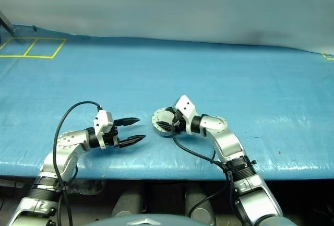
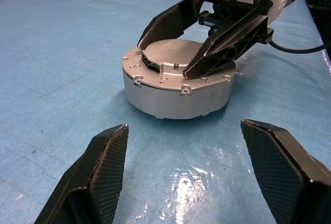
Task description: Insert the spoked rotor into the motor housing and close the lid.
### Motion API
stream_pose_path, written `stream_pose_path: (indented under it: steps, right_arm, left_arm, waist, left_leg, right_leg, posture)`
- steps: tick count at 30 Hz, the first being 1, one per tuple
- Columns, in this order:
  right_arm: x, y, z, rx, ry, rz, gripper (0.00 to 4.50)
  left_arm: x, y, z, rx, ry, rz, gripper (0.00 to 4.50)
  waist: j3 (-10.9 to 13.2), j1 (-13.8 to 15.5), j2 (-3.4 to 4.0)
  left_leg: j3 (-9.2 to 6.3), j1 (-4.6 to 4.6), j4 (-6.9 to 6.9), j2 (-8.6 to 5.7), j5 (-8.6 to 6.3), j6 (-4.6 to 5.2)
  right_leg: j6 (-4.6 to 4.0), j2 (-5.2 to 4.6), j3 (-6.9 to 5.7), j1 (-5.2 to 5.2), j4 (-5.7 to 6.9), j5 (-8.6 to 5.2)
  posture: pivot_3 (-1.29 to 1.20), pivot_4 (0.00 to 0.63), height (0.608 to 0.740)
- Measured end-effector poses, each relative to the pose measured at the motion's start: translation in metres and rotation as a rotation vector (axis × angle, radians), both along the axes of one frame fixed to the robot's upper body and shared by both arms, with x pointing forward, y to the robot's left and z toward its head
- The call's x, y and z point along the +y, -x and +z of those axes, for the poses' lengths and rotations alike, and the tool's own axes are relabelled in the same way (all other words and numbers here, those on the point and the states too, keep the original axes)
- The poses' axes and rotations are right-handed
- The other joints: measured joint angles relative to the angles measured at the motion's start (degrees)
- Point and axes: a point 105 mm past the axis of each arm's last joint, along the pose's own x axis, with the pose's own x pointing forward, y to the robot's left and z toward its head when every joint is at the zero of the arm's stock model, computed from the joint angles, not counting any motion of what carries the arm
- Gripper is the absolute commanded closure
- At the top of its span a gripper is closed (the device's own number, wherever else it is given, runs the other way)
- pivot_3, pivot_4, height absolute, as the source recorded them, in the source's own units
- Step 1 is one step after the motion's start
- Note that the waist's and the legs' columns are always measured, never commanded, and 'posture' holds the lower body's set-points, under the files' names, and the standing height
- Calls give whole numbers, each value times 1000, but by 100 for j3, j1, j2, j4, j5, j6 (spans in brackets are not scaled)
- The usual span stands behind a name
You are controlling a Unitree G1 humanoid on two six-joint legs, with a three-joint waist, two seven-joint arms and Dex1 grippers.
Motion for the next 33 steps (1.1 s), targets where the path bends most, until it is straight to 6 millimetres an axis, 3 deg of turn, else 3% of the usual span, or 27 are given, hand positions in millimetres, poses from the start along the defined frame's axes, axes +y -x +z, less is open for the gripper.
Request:
stream_pose_path:
  steps: [9,12,15,21,25,33]
  right_arm:
    - [1,0,-2,-44,52,15,1454]
    - [0,0,-3,-45,52,9,1454]
    - [0,1,-3,-47,51,7,1454]
    - [1,2,-2,-55,48,-2,1454]
    - [0,3,-2,-58,47,-8,1454]
    - [0,3,-1,-61,46,-15,1454]
  left_arm:
    - [-7,-11,7,-21,63,70,699]
    - [-12,-25,20,-57,95,113,1342]
    - [-14,-32,25,-66,99,117,2333]
    - [-27,-38,12,-26,69,97,4344]
    - [-28,-39,1,5,53,99,4344]
    - [-37,-36,2,8,67,55,4344]
  waist:
    - [-3,5,-3]
    - [-7,6,-5]
    - [-10,3,-3]
    - [-10,2,-3]
    - [-10,7,-3]
    - [-10,7,-3]
  left_leg:
    - [-1,3,4,0,1,0]
    - [-2,4,5,-1,2,0]
    - [-1,3,3,-2,2,0]
    - [-1,3,3,-3,2,0]
    - [-2,-1,2,-3,2,0]
    - [-3,-2,2,-3,2,0]
  right_leg:
    - [1,-1,-2,5,1,1]
    - [4,0,-2,8,2,2]
    - [4,0,-1,8,-1,3]
    - [6,1,0,8,-2,3]
    - [6,0,-1,5,-4,3]
    - [6,0,-1,6,-5,3]
  posture:
    - [0,150,740]
    - [0,150,740]
    - [0,150,740]
    - [0,150,740]
    - [0,150,740]
    - [0,150,740]
